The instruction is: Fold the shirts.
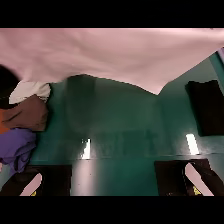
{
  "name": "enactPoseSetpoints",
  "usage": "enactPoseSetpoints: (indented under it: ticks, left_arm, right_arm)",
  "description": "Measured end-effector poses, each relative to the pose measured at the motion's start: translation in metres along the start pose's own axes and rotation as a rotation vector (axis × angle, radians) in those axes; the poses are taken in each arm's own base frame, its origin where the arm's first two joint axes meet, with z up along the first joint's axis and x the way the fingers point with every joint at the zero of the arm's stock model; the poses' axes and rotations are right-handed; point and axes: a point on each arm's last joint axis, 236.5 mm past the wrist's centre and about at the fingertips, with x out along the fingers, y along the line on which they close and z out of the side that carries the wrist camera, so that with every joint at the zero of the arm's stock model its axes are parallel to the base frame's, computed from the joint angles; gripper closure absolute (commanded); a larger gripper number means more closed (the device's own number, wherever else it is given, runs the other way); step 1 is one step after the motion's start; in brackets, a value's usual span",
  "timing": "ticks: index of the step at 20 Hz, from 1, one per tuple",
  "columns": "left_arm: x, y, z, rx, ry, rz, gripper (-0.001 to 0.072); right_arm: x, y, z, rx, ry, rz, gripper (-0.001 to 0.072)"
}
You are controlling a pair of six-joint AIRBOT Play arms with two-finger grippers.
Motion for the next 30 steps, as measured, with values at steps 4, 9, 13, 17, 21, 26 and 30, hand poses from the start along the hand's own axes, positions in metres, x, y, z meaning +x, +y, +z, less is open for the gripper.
enactPoseSetpoints:
  ticks: [4,9,13,17,21,26,30]
  left_arm:
    - [-0.077,-0.042,0.096,0.095,-0.253,-0.031,0.0688]
    - [-0.070,-0.040,0.087,0.080,-0.201,-0.032,0.0687]
    - [0.024,0.005,-0.020,-0.029,0.150,-0.013,0.0686]
    - [0.112,0.055,-0.176,-0.173,0.559,0.012,0.0686]
    - [0.162,0.092,-0.319,-0.301,0.869,0.036,0.0687]
    - [0.194,0.120,-0.427,-0.373,1.021,0.064,0.0686]
    - [0.202,0.134,-0.440,-0.362,1.030,0.069,0.0685]
  right_arm:
    - [-0.078,0.021,0.067,-0.103,-0.200,-0.096,0.0697]
    - [-0.091,0.019,0.079,-0.119,-0.175,-0.130,0.0697]
    - [-0.031,-0.014,0.044,-0.033,0.017,-0.111,0.0697]
    - [0.068,-0.052,-0.048,0.097,0.342,-0.060,0.0697]
    - [0.160,-0.070,-0.157,0.175,0.639,-0.022,0.0697]
    - [0.246,-0.074,-0.226,0.214,0.792,0.006,0.0697]
    - [0.278,-0.076,-0.217,0.197,0.762,0.008,0.0698]
